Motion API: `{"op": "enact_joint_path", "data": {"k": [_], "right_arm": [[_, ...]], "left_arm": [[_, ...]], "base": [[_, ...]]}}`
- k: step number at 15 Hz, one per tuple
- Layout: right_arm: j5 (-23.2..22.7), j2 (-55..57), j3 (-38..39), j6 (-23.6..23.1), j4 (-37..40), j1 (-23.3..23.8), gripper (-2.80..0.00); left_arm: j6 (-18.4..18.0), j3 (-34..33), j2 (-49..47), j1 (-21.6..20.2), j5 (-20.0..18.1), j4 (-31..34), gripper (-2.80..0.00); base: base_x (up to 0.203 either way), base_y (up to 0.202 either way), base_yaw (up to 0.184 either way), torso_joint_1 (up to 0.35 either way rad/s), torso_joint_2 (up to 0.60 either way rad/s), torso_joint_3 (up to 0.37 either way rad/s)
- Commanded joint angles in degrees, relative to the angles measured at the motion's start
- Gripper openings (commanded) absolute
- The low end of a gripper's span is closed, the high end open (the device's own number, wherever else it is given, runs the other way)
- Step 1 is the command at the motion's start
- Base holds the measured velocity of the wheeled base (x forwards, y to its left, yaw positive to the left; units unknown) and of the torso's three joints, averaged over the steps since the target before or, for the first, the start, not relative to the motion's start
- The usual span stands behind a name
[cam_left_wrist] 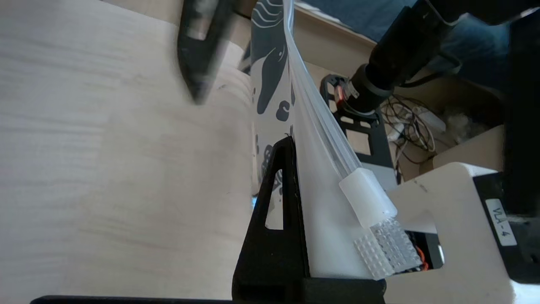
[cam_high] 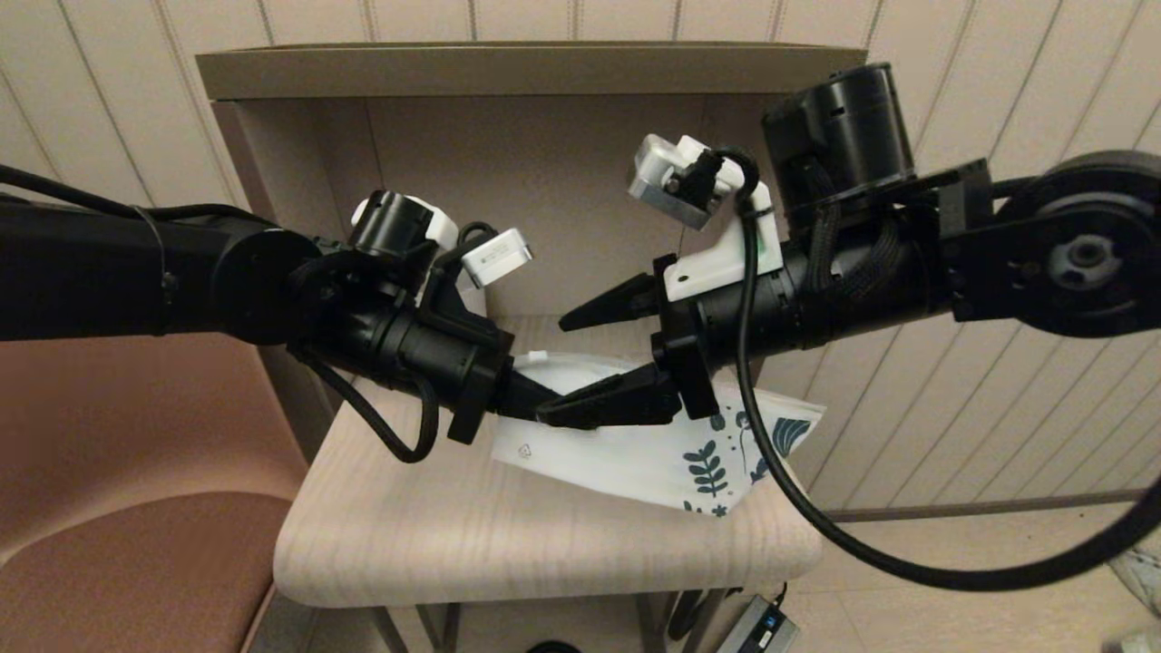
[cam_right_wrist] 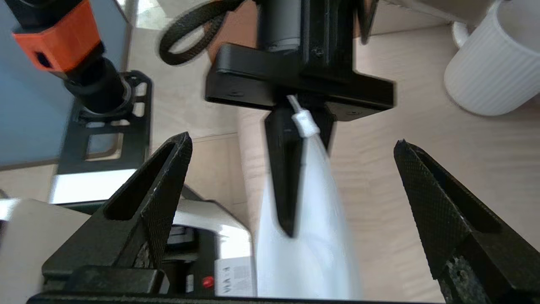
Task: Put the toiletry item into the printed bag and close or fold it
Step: Close the strorage bag and place it on the desk
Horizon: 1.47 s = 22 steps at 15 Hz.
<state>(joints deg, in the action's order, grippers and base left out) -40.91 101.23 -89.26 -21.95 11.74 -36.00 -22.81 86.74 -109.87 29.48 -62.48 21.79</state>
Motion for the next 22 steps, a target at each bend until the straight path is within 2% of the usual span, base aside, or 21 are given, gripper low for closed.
{"op": "enact_joint_path", "data": {"k": [1,2,4,5,13,17,20,22], "right_arm": [[-0.33,-1.82,3.92,-0.54,-2.93,-0.03,0.00],[-0.39,-2.89,6.94,-0.88,-6.16,-0.11,0.00],[-0.64,-5.49,12.88,-1.31,-13.00,-0.25,0.00],[-0.99,-6.42,14.50,-1.46,-15.31,-0.21,0.00],[-3.34,-7.06,16.72,-0.21,-16.53,1.47,0.00],[-5.99,-4.89,19.25,0.22,-21.25,2.29,0.00],[-6.14,-2.94,19.22,2.63,-25.61,2.34,0.00],[-6.20,-2.88,19.30,3.14,-25.89,2.34,0.00]], "left_arm": [[-0.70,0.49,-0.25,0.21,-0.35,1.67,-2.80],[-1.99,1.03,-0.29,0.23,-0.36,3.56,-2.80],[-6.86,1.71,-0.73,0.28,-0.36,7.96,-2.80],[-7.74,2.26,-0.86,0.51,-0.28,9.41,-2.80],[-7.71,3.97,-1.78,1.28,-0.14,9.44,-2.80],[-7.78,4.65,-2.80,1.28,2.96,6.49,-2.80],[-7.78,4.59,-3.53,1.72,3.17,5.57,-2.80],[-7.78,4.14,-3.51,1.72,3.16,5.45,-2.80]], "base": [[0.000,0.000,0.000,0.000,0.00,0.000],[0.000,0.000,0.000,0.000,0.00,0.000],[0.000,0.000,0.000,0.000,0.00,0.000],[0.000,0.000,0.000,0.000,0.00,0.000],[0.000,0.000,0.000,0.000,0.00,0.000],[0.000,0.000,0.000,0.000,0.00,0.000],[0.000,0.000,0.000,0.000,0.00,0.000],[0.000,0.000,0.000,0.000,0.00,0.000]]}}
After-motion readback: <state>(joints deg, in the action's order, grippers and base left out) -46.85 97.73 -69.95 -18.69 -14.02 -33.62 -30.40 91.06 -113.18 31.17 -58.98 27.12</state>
